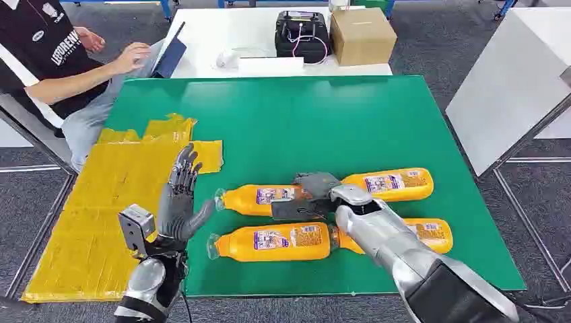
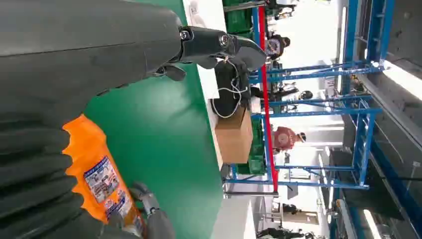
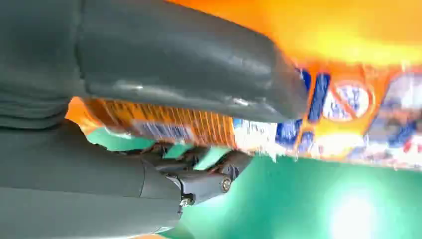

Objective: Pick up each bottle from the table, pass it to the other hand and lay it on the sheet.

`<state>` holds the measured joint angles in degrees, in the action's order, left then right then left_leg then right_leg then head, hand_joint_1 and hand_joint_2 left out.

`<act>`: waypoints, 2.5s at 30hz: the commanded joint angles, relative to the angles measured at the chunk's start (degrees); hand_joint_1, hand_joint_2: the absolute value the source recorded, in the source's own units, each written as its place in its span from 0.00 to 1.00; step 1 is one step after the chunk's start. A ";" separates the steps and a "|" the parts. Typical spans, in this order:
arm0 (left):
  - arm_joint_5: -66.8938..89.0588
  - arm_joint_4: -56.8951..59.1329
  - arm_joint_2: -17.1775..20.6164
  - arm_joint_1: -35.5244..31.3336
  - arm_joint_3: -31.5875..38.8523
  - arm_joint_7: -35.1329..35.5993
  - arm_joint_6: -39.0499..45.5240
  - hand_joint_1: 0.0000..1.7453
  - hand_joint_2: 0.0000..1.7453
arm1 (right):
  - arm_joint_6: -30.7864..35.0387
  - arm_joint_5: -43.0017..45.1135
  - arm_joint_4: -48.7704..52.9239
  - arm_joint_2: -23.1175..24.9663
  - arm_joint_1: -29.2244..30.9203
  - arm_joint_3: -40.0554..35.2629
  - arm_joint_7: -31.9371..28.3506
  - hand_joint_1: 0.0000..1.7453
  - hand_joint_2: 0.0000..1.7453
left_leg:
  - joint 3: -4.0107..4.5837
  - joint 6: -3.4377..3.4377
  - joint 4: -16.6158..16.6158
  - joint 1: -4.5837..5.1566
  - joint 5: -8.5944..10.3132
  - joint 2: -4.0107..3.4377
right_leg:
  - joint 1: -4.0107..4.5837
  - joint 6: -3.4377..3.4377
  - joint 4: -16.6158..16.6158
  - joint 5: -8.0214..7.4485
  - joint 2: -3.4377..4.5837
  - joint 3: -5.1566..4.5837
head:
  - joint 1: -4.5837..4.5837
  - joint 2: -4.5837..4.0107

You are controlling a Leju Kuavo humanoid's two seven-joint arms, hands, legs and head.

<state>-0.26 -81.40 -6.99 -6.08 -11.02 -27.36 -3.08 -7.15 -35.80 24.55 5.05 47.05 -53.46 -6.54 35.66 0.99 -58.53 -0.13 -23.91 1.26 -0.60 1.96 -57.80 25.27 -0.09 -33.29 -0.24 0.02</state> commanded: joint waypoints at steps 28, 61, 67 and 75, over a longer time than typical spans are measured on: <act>0.73 -0.81 -0.23 1.40 1.61 1.07 -0.02 0.00 1.00 | 14.43 -7.75 4.97 0.65 -2.40 8.67 4.21 1.00 1.00 | -0.27 -0.06 0.05 -0.15 -0.10 -0.23 | 0.18 -0.08 0.23 0.00 0.08 0.36 | 0.00 0.00; 0.73 -0.81 -0.23 1.40 1.61 1.07 -0.02 0.00 1.00 | 14.43 -7.75 4.97 0.65 -2.40 8.67 4.21 1.00 1.00 | -0.06 -0.02 0.02 -0.01 -0.03 -0.06 | 0.02 -0.03 0.03 0.02 0.01 0.08 | 0.00 0.00; 0.73 -0.81 -0.23 1.40 1.61 1.07 -0.02 0.00 1.00 | 14.43 -7.75 4.97 0.65 -2.40 8.67 4.21 1.00 1.00 | -0.05 -0.02 0.01 -0.01 -0.03 -0.07 | 0.03 -0.03 0.03 0.01 0.01 0.07 | 0.00 0.00; 1.79 -1.36 -0.63 1.95 2.25 1.10 0.75 0.00 1.00 | 15.02 -7.89 36.85 -3.28 -16.99 11.46 -0.50 0.00 0.00 | -0.24 -0.06 0.04 -0.18 -0.16 -0.09 | 0.22 -0.07 0.21 0.10 -0.03 0.37 | -0.04 0.00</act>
<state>1.22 -83.67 -6.99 -3.71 -10.62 -26.56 -2.40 9.73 -42.91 41.13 5.31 37.37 -43.49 -8.70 35.68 0.98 -58.53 -0.16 -23.93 1.23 -0.55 1.96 -57.80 25.28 -0.07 -33.32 -0.28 0.02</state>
